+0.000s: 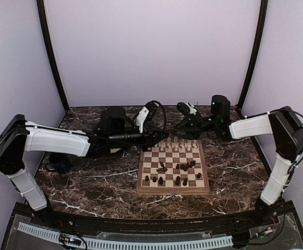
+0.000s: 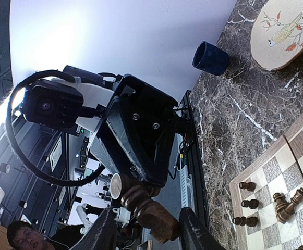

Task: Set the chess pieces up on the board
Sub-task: Pass from the left arm to the right

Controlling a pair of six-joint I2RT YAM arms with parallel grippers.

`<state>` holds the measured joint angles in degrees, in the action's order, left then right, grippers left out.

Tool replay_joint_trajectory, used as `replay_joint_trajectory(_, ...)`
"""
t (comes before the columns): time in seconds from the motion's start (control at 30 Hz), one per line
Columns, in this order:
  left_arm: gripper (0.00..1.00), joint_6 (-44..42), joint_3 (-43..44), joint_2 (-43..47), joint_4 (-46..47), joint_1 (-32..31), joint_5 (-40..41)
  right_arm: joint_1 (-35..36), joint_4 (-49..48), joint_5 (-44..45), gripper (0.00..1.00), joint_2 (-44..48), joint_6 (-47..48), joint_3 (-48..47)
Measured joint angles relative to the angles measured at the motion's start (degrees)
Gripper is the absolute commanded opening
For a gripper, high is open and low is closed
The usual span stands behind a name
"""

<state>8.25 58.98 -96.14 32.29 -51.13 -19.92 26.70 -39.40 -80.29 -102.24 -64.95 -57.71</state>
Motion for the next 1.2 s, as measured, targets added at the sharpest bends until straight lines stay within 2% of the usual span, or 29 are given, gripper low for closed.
replay_joint_trajectory(0.6, 0.00, 0.0, 0.0, -1.0, 1.0, 0.8, 0.3, -0.5, -3.0, 0.0, 0.11, 0.0, -2.6, 1.0)
replay_joint_trajectory(0.8, 0.01, 0.0, -0.2, -1.1, 0.7, 0.8, 0.6, -0.9, 0.4, 0.0, 0.05, 0.0, 1.2, 0.9)
replay_joint_trajectory(1.0, 0.01, -0.3, -0.3, -1.2, -0.7, 0.6, 0.6, -1.5, 16.9, 1.3, 0.05, 0.0, 12.0, -2.3)
replay_joint_trajectory(1.2, 0.01, -1.1, -0.7, -0.7, -5.4, 0.8, 1.5, -3.0, 50.6, 2.3, 0.05, 0.0, 15.9, -15.1)
